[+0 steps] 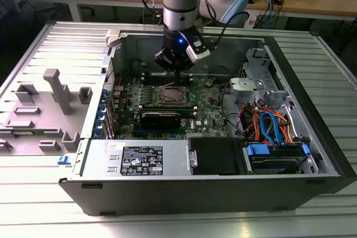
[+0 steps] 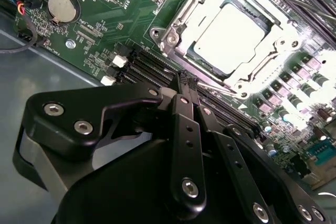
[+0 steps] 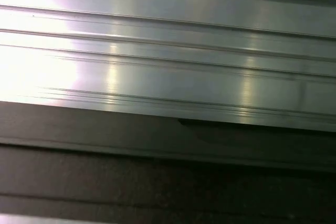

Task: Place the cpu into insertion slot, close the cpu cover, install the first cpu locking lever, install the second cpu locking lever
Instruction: 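Install the first cpu locking lever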

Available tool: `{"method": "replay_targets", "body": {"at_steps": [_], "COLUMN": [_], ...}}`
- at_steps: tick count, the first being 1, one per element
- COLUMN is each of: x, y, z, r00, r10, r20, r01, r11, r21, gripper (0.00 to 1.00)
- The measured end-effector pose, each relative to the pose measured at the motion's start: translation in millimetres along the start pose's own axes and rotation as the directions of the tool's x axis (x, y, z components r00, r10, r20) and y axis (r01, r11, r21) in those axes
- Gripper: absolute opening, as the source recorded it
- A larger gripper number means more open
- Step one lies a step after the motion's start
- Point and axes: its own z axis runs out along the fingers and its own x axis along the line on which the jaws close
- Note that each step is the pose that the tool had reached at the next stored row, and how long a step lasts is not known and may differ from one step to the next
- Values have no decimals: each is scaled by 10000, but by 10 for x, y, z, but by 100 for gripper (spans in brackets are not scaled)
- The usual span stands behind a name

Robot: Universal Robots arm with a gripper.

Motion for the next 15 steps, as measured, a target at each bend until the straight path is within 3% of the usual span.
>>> {"method": "replay_targets", "body": {"at_steps": [15], "x": [-45], "y": [-5], "z": [119], "r00": [10000], "r10": [0], "r20": [2], "r01": [0], "r11": [10000], "r21": [-29], "gripper": [11]}}
